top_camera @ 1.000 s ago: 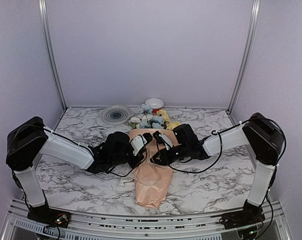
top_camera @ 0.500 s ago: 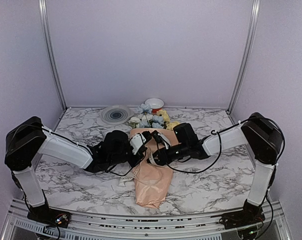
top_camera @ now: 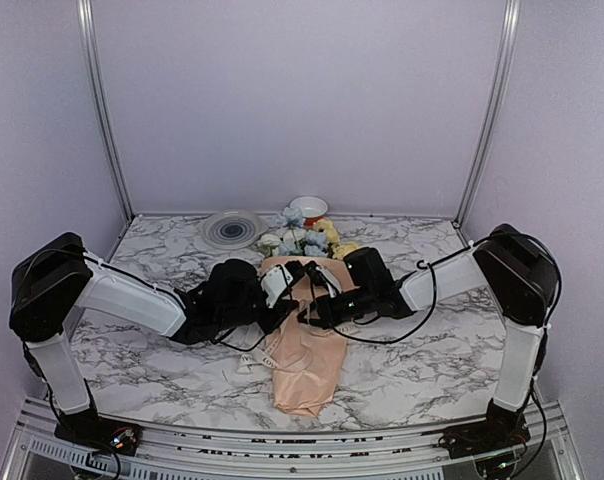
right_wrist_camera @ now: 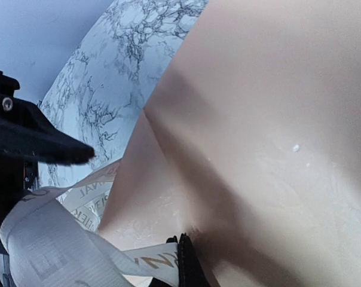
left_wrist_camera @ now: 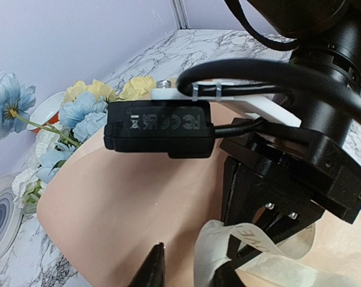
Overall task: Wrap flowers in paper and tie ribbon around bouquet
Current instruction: Cross the ribbon over the folded bouquet.
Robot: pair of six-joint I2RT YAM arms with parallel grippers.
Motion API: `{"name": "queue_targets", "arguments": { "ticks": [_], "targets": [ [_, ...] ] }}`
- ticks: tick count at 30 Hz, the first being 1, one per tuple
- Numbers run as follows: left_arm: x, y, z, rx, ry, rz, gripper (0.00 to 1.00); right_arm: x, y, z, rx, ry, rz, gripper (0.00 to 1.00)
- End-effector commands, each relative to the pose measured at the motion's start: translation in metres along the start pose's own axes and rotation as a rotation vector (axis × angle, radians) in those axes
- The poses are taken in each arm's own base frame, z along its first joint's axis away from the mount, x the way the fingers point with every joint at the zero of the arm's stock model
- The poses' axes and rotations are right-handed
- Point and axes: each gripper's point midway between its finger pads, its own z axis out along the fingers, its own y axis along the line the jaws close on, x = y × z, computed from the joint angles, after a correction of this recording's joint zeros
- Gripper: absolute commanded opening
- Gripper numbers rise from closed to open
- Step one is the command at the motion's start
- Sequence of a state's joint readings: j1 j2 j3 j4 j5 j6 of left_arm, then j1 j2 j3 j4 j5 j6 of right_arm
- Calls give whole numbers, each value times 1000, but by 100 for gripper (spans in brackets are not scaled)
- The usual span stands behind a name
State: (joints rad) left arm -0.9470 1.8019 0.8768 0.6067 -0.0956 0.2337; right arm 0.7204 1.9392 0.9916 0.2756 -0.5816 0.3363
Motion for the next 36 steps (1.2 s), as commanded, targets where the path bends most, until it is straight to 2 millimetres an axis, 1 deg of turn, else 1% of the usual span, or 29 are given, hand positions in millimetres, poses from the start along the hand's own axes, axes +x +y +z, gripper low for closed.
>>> {"name": "queue_targets", "arguments": {
  "ticks": [1, 4, 6, 8, 9, 11, 12, 13, 14, 15, 16, 17, 18, 19, 24, 26, 27, 29, 32, 34, 36],
  "targets": [
    [-10, 4, -5, -5, -1, -38, 47, -8, -9, -6, 46, -20, 14, 0],
    [-17, -1, -14, 46, 33, -69, 64, -4, -10, -6, 39, -17, 23, 0],
    [-23, -8, -25, 105, 55, -90, 73, -3, -11, -6, 43, -16, 25, 0],
    [-30, -13, -42, 153, 54, -109, 79, -2, -11, -5, 44, -13, 27, 0],
    [-26, -15, -50, 164, 64, -124, 79, -2, -12, -5, 44, -13, 28, 0],
    [-20, -14, -63, 160, 71, -158, 76, -3, -11, -5, 42, -15, 27, 0],
    [-14, -14, -68, 149, 84, -178, 70, -4, -11, -5, 42, -17, 27, 0],
    [-5, -13, -71, 139, 107, -199, 62, -4, -11, -5, 41, -17, 29, 0],
    [5, -15, -72, 141, 137, -224, 50, -4, -11, -4, 40, -17, 30, 0],
    [17, -21, -71, 160, 183, -241, 37, -4, -11, -4, 38, -18, 30, 0],
    [26, -27, -70, 179, 224, -254, 27, -5, -11, -4, 38, -19, 29, 0],
    [34, -33, -69, 193, 262, -262, 21, -4, -11, -4, 39, -16, 31, 0],
    [41, -38, -68, 203, 294, -268, 19, -4, -11, -4, 40, -16, 30, 0],
    [47, -40, -68, 208, 319, -274, 19, -4, -12, -4, 42, -14, 30, 0],
    [60, -45, -63, 207, 371, -298, 41, -4, -14, -4, 54, -10, 32, 0],
    [68, -48, -61, 216, 404, -301, 46, -5, -13, -4, 54, -9, 32, 0],
    [71, -51, -59, 230, 420, -306, 46, -5, -13, -4, 53, -9, 32, 0],
    [76, -59, -59, 265, 441, -315, 46, -5, -14, -4, 60, -7, 30, 0],
    [86, -62, -59, 270, 481, -306, 44, -6, -14, -4, 64, -7, 26, 0],
    [92, -63, -59, 271, 503, -292, 38, -6, -14, -4, 63, -5, 25, 0],
    [98, -62, -59, 260, 520, -276, 27, -7, -14, -4, 63, -4, 26, 0]
  ]
}}
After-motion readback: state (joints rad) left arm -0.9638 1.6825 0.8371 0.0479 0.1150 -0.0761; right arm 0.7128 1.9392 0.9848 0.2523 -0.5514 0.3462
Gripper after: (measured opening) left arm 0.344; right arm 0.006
